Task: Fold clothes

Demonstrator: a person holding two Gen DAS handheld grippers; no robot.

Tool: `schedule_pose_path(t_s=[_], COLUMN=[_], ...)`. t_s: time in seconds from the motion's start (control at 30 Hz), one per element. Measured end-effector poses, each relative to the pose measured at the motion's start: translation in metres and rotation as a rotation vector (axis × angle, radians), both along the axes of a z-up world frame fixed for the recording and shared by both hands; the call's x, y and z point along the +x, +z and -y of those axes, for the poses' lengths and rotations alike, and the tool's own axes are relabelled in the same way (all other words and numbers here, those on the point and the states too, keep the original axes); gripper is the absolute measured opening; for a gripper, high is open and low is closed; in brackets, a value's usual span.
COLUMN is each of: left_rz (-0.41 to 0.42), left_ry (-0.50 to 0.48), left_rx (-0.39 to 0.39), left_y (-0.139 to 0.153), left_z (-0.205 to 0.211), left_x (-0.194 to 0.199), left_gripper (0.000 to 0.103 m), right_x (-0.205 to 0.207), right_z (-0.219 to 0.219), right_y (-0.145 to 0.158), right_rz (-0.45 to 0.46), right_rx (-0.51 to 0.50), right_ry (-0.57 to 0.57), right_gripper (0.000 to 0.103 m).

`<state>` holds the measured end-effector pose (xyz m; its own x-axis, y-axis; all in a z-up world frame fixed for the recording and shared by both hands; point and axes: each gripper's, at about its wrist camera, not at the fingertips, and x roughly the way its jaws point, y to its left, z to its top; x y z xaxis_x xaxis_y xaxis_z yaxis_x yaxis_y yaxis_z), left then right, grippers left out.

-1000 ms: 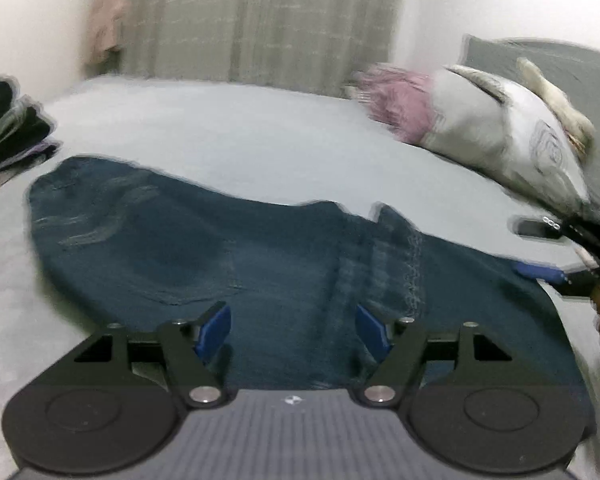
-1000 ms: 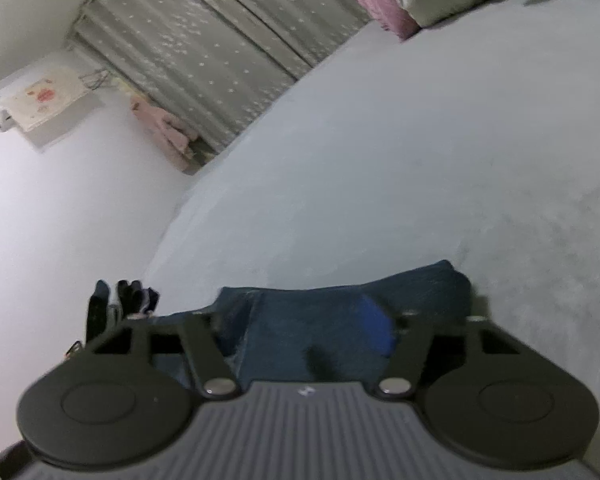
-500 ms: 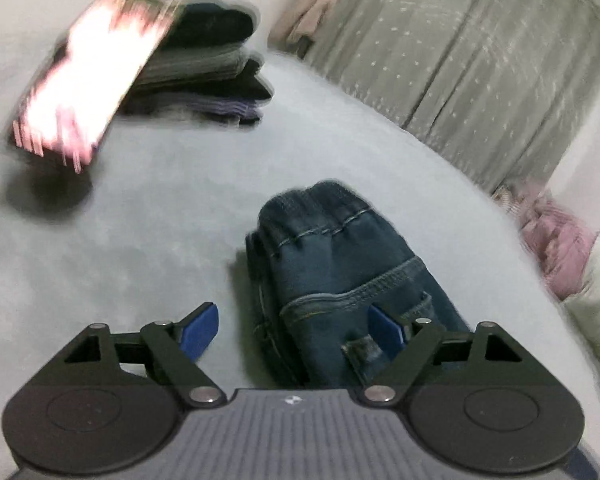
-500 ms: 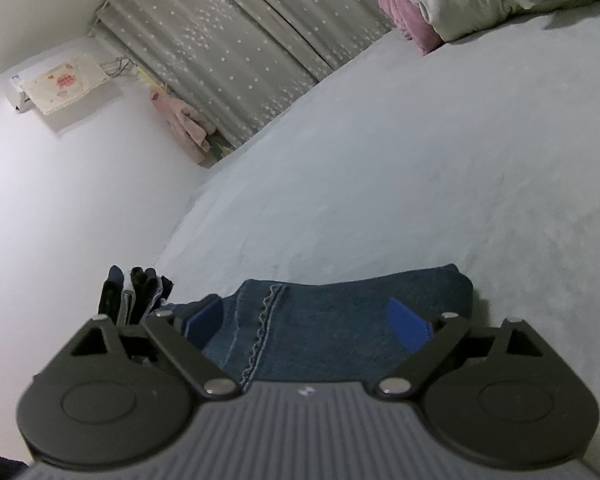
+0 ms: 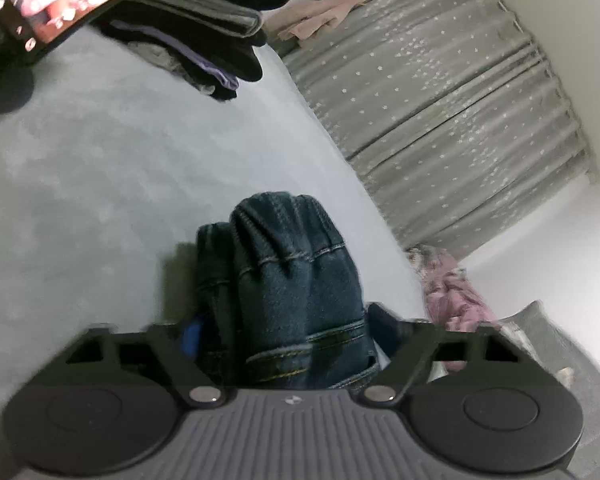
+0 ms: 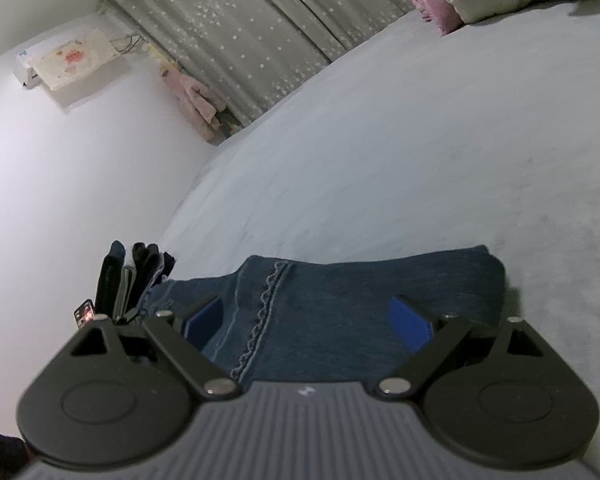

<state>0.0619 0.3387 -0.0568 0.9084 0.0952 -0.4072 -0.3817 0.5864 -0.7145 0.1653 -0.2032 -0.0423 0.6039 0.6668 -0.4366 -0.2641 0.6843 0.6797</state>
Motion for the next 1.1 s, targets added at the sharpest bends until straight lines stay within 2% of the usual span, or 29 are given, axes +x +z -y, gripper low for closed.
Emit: schedule_pose_path(t_s=[0.1,0.17,0.47,0.7,1.0,1.1], left_rz=[-0.015,-0.013,0.075,0.162,0.229,0.255], left_ry=[0.024,0.036,0.037,-0.100,-0.325,-0.420], left_rx=[0.061,0.101,0.356,0.574,0.689,0.717], left_y=[0.005,0.011,0.057,0.091,0.110,0.107], left_z=[0.009,0.016,0.079,0.152,0.230,0.259], left_x=[0.000,-0.001,-0.016,-0.036,-0.056,-0.057], left_gripper=[0.025,0.022,0.021,0.021,0.021,0.021], right_x=[0.000,0.000,-0.011,-0.019,-0.023,-0.022], right_z=[0.001,0.003,0.008,0.005,0.003,0.013], right_y=[0.000,0.001,0.014,0.020,0.022,0.021], right_rz=[-0.001,-0.005,0.018,0.019,0.004,-0.030], right_rx=[0.004,0.010,0.036,0.057,0.070,0.136], right_ry=[-0.001,-0.004,-0.016,0.009,0.017,-0.006], right_gripper=[0.092,0.092,0.092,0.092,0.092,0.092])
